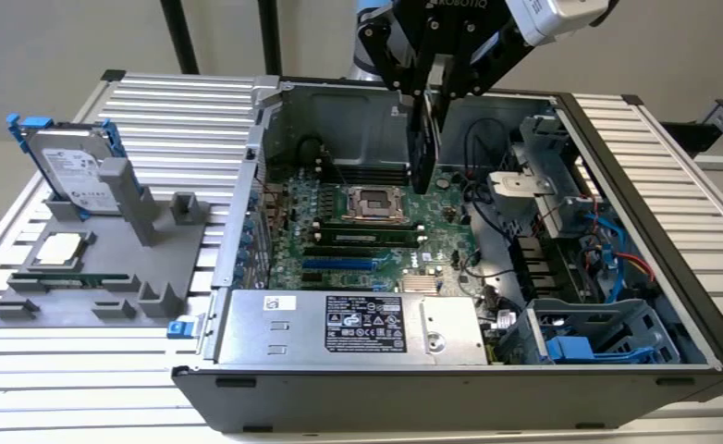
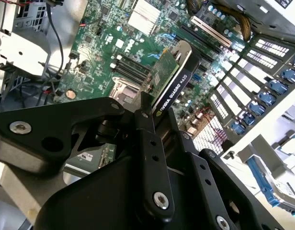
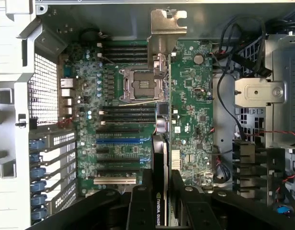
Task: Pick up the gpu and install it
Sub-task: 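Insert the gpu into the slot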
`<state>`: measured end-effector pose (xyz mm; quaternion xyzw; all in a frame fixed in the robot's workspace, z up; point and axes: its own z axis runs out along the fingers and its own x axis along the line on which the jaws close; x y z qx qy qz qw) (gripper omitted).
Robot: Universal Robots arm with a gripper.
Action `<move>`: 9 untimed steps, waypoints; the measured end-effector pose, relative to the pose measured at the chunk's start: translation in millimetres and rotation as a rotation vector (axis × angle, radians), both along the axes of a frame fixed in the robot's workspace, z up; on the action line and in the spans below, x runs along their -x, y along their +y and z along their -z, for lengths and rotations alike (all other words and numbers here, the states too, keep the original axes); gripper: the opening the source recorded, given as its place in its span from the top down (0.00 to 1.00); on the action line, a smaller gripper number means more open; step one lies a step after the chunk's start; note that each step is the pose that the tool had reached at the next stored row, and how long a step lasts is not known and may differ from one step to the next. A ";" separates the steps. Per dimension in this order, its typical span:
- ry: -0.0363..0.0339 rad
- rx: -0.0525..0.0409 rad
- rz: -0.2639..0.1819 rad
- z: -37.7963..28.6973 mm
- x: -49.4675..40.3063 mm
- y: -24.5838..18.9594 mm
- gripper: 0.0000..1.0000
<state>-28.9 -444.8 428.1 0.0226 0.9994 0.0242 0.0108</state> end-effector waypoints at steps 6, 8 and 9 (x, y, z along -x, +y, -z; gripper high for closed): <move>0.0000 0.0000 0.000 0.0 -0.1 0.0 1.00; 0.0001 0.0001 0.000 0.0 0.0 0.0 1.00; 0.0002 0.0001 0.000 0.0 -0.1 0.0 1.00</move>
